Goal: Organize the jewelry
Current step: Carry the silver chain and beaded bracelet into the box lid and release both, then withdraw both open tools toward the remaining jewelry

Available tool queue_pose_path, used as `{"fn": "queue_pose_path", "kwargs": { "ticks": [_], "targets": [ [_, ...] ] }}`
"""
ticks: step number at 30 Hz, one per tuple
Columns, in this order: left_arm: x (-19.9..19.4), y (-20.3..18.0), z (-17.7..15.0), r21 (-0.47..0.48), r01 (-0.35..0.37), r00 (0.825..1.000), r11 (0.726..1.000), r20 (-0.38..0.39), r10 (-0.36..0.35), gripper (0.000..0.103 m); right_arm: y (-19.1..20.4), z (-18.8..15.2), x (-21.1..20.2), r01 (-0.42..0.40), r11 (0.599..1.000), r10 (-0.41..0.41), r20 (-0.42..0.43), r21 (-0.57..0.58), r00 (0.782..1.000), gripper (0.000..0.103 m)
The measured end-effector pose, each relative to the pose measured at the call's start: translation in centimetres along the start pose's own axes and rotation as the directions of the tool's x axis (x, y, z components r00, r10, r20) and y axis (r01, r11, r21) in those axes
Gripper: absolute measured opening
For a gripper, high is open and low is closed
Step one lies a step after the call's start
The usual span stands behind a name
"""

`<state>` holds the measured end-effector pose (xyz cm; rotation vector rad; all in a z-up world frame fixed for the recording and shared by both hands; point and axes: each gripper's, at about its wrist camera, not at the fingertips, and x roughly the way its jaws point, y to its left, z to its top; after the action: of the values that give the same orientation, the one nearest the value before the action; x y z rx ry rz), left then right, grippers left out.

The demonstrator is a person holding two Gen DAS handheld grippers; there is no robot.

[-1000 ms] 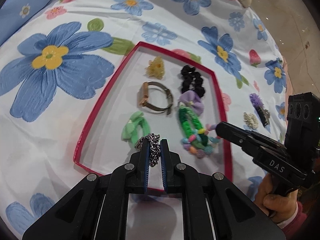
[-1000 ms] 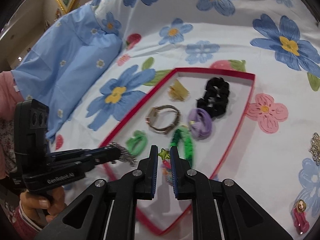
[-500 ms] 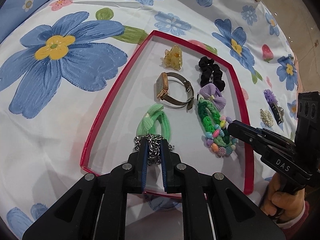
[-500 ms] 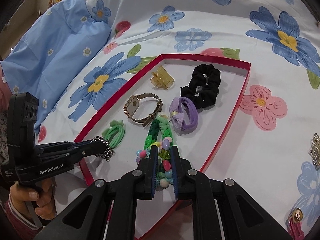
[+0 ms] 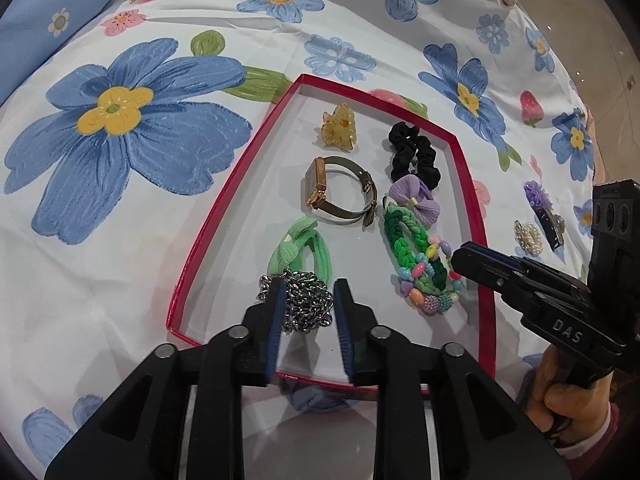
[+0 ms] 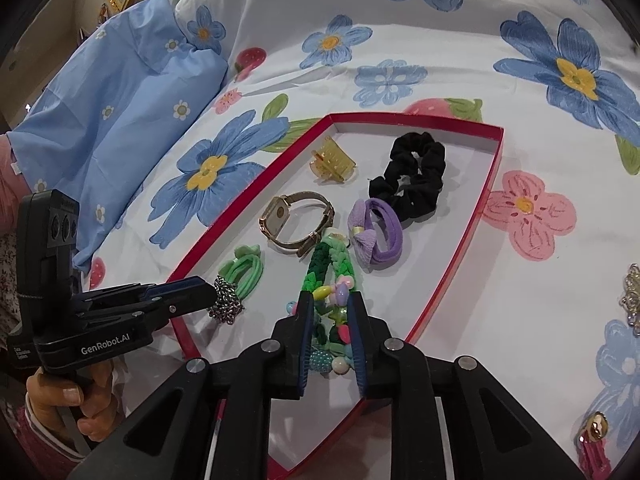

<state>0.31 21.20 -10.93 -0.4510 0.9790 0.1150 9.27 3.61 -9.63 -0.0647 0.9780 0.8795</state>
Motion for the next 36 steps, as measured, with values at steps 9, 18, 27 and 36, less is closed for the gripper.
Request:
{"fn": "queue_pose_path", "kwargs": {
  "ticks": [9, 18, 27, 36],
  "targets": [
    [-1.7, -0.9, -0.1, -0.009, 0.009, 0.999, 1.0, 0.031, -0.008, 0.036, -0.5, -0.4, -3.0, -0.001, 1.0, 0.0, 0.052, 0.022, 0.999, 0.032],
    [-3.6, -4.0, -0.7, 0.004, 0.076, 0.995, 0.997, 0.059, -0.077, 0.04, -3.3, -2.6, -7.9, 0.019, 0.996, -0.029, 0.107, 0.093, 0.994, 0.032],
    [-4.2, -8.7, -1.7, 0.079, 0.126, 0.991, 0.989, 0.041, -0.13, 0.048, -7.5, -5.7, -13.8, 0.096, 0.978, -0.127, 0.161, 0.187, 0.979, 0.037],
    [-3.6, -13.0, -2.6, 0.15, 0.158, 0.987, 0.976, -0.003, -0.16, 0.05, -12.1, -9.3, -18.4, 0.166, 0.941, -0.227, 0.186, 0.294, 0.956, 0.04]
  ]
}}
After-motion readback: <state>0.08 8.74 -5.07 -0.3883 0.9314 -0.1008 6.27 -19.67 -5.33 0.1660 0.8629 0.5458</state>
